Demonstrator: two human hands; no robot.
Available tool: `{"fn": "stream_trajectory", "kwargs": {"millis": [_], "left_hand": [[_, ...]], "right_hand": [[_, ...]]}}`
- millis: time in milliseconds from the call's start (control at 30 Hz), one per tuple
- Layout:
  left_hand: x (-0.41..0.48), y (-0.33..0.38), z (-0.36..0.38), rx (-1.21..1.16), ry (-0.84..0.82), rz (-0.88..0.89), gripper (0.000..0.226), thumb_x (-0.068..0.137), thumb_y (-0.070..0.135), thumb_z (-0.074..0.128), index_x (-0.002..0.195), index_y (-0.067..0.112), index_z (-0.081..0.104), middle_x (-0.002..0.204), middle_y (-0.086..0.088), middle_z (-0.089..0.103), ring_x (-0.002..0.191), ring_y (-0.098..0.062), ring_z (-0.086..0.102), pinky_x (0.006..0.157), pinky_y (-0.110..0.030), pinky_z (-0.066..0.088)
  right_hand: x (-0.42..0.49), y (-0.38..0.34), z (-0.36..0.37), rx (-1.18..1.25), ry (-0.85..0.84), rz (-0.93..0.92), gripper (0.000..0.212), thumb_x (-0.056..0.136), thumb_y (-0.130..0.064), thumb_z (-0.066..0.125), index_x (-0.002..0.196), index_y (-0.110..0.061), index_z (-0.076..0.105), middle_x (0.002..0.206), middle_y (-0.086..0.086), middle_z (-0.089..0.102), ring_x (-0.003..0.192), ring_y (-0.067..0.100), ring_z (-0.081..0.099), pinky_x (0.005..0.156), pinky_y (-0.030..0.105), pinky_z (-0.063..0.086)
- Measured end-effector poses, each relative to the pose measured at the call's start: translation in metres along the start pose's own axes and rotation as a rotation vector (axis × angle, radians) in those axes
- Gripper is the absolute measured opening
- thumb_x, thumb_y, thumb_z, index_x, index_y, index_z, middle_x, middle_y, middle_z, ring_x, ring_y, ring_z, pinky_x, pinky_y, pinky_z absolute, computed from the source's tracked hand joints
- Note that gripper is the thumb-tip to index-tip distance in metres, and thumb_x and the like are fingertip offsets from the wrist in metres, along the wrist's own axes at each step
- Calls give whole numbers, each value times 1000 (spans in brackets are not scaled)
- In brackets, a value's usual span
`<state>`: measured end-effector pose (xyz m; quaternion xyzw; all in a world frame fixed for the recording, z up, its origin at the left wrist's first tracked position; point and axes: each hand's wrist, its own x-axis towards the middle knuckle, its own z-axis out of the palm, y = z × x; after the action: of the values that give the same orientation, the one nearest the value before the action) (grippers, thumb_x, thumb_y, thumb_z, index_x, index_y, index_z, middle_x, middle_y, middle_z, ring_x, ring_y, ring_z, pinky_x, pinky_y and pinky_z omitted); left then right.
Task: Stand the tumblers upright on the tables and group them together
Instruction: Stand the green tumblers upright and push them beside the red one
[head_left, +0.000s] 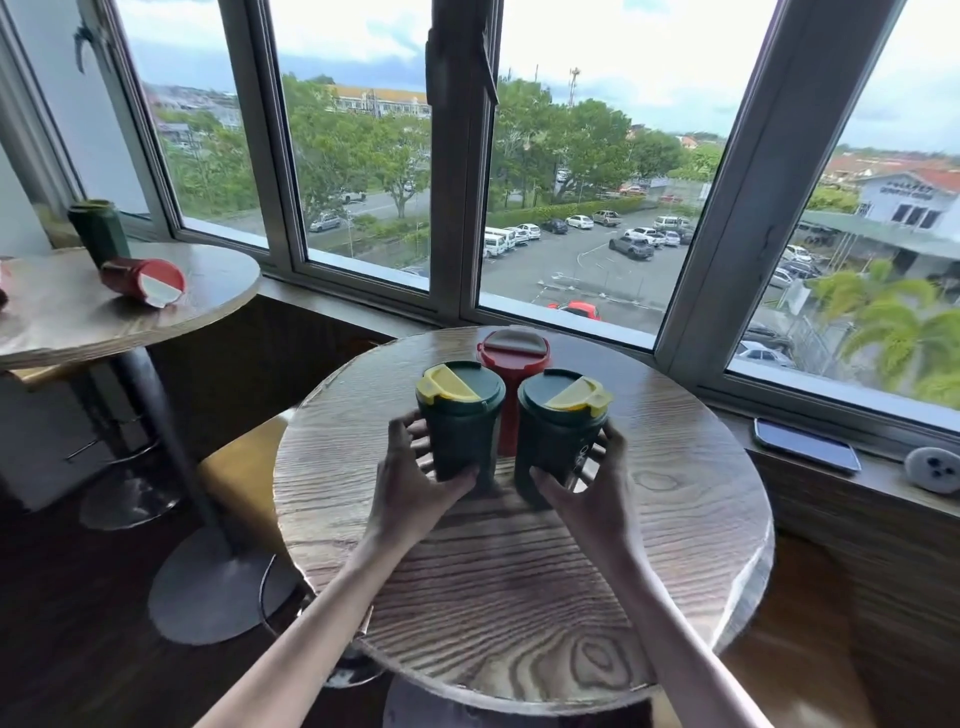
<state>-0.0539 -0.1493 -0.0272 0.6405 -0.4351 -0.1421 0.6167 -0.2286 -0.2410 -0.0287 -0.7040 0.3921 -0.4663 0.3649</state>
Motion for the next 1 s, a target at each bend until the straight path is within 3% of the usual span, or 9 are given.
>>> {"fn": "stream_trajectory", "kwargs": {"millis": [267, 467, 600, 833, 1000], "left_hand": [[-2, -4, 0, -14, -53, 12, 77, 67, 18, 84, 124, 28, 33, 116, 14, 52, 108, -10, 59, 83, -28, 56], [-5, -3, 0, -29, -64, 13, 76, 70, 18, 82, 124, 33, 31, 115, 11, 54, 107, -9, 60, 80, -28, 57], [-6, -1, -1, -52, -64, -6, 74, 70, 16, 83, 124, 33, 34, 108, 17, 55, 102, -4, 62, 81, -29, 57], [-7, 2, -1, -61, -55, -5, 75, 69, 11, 83, 125, 30, 36, 107, 21, 54, 95, 12, 59, 75, -16, 53], [-7, 2, -1, -74, -63, -10, 75, 69, 13, 83, 126, 28, 36, 108, 18, 53, 100, 5, 58, 78, -17, 54]], "right_hand": [[-2, 2, 0, -33, -10, -2, 95, 61, -21, 86, 139, -21, 29, 121, -10, 46, 113, 12, 51, 95, 43, 50], [-3, 4, 1, 12, -16, 24, 92, 59, -30, 84, 131, -38, 28, 125, -7, 45, 116, 14, 51, 93, 45, 52], [-3, 4, 0, 28, -10, 55, 94, 52, -48, 77, 132, -36, 30, 123, -7, 47, 114, 13, 53, 89, 44, 54], [-4, 3, 0, 4, -11, 57, 95, 51, -47, 75, 134, -32, 31, 119, -13, 48, 113, 12, 53, 89, 44, 53], [-4, 2, 0, 1, -20, 64, 94, 52, -46, 75, 134, -33, 31, 119, -16, 48, 114, 12, 53, 91, 44, 53]]}}
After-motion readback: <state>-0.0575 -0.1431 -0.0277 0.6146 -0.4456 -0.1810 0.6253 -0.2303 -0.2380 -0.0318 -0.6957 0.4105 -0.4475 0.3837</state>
